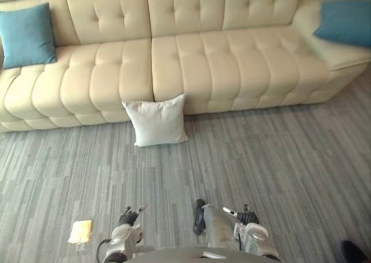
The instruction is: Pick up cushions and gather them together orderly.
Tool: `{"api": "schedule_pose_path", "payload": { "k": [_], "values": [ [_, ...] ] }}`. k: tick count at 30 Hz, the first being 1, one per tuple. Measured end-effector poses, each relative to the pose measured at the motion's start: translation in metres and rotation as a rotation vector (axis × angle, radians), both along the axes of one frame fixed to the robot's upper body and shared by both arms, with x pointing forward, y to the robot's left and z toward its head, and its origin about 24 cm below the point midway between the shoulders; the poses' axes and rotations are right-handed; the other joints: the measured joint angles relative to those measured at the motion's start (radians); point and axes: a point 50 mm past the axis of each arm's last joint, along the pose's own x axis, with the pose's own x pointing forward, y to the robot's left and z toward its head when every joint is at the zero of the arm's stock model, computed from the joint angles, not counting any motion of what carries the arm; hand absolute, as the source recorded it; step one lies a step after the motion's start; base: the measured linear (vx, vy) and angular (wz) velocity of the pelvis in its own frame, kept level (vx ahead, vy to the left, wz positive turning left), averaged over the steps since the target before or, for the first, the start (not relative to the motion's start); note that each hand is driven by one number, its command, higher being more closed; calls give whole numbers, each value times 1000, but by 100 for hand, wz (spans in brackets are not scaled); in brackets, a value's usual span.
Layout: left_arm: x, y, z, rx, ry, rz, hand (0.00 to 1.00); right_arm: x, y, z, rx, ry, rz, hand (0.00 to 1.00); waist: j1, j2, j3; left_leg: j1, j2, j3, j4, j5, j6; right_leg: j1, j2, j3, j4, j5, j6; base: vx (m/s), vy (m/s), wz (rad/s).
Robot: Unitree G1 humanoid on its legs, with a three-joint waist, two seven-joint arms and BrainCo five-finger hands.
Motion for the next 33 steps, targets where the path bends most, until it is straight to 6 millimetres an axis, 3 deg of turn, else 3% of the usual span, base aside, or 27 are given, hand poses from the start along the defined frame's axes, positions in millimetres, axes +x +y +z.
{"api": "schedule_pose_path", "payload": {
  "k": [2,3,4,5,6,8,10,12,13,14,15,16,17,18,19,20,22,26,28,29,30,33],
  "values": [
    [1,1,0,1,-3,0,0,-3,1,-2,5,16,1,0,-18,3,2,-57,45,-56,166,18,-20,68,7,-43,-22,-38,-1,384,-173,56],
    [1,1,0,-5,-5,1,0,-6,2,-5,8,37,3,0,-17,5,2,-137,78,-92,379,82,-48,133,22,-53,-64,-47,-1,333,-132,38],
    [3,2,2,-5,-16,6,0,-7,2,-5,7,42,7,0,-14,10,3,-177,94,-104,477,137,-57,163,28,-56,-87,-49,-2,363,-101,2],
    [1,6,3,2,-26,24,0,-9,1,-6,3,48,7,0,0,18,5,-258,133,-99,672,160,-76,220,42,-53,-131,-50,-5,277,-30,-31],
    [-1,10,3,8,-31,50,0,-11,0,-6,1,53,6,0,5,23,5,-325,163,-69,813,152,-63,269,54,-37,-169,-54,-10,245,27,-47],
    [-7,15,3,17,-28,81,0,-14,-3,-7,-6,64,3,0,16,30,6,-412,182,-8,882,117,-31,353,65,5,-242,-55,-11,273,97,-51],
    [-10,17,3,21,-26,92,0,-16,-5,-7,-11,71,2,0,32,36,2,-460,179,20,856,81,-25,403,60,37,-288,-47,6,318,197,-52],
    [-10,22,4,33,-33,101,0,-19,-4,-9,-8,79,4,0,42,23,9,-518,170,72,686,28,8,477,16,62,-347,-31,63,357,287,-43],
    [-11,23,4,35,-33,102,0,-21,-4,-9,-6,83,0,0,46,18,13,-523,169,92,610,26,10,497,-2,63,-357,-32,74,351,307,-19],
    [-10,24,4,39,-37,101,0,-25,-4,-10,-6,92,-6,0,54,12,14,-533,158,110,453,39,21,529,-36,62,-372,-38,101,370,345,-10],
    [-11,23,4,37,-35,99,0,-29,-6,-11,-8,101,-10,0,59,14,12,-532,143,119,280,108,41,558,-59,63,-381,-50,137,378,365,-5],
    [-13,20,3,30,-29,100,0,-34,-7,-12,-12,110,-12,0,60,18,11,-529,135,115,216,226,49,568,-62,64,-383,-62,159,368,361,16],
    [-12,30,3,57,-26,89,0,-35,2,-14,9,121,-5,0,58,-18,2,-515,80,120,208,224,59,582,-108,80,-391,-71,173,341,321,35],
    [-11,33,4,66,-27,86,0,-34,5,-14,16,116,-2,0,52,-30,-2,-520,62,114,193,224,62,578,-107,85,-403,-64,162,363,307,43],
    [-10,35,4,72,-28,82,0,-32,10,-14,24,109,9,0,65,-49,-5,-520,42,115,171,222,66,571,-87,94,-431,-39,127,273,205,34],
    [-9,37,5,76,-32,84,0,-31,15,-15,32,105,13,0,77,-58,-4,-521,31,115,172,216,75,570,-73,92,-458,-16,116,225,133,20],
    [-9,36,4,72,-25,82,0,-24,23,-14,46,94,28,0,82,-64,-6,-495,16,120,171,202,93,600,-81,113,-493,65,129,221,150,5],
    [-13,35,2,64,-14,84,0,-23,30,-14,60,91,40,0,86,-61,-20,-463,12,121,169,152,83,586,-90,169,-458,92,143,84,96,-29],
    [-13,34,2,65,-10,72,0,-21,28,-14,51,90,48,0,87,-60,-28,-454,4,146,151,124,72,518,-103,192,-349,83,156,25,108,-41],
    [-13,34,2,73,-7,44,0,-20,26,-13,44,83,51,0,82,-64,-27,-441,-13,156,134,115,82,439,-118,196,-203,76,166,47,159,-20],
    [-13,36,2,81,1,24,0,-19,25,-12,41,80,51,0,74,-74,-26,-418,-37,164,118,110,87,362,-142,212,-45,93,176,62,155,-9],
    [-14,37,2,91,7,7,0,-19,23,-12,31,78,64,0,62,-80,-23,-350,-54,168,116,75,89,295,-167,218,153,162,171,110,69,0]
  ]
}}
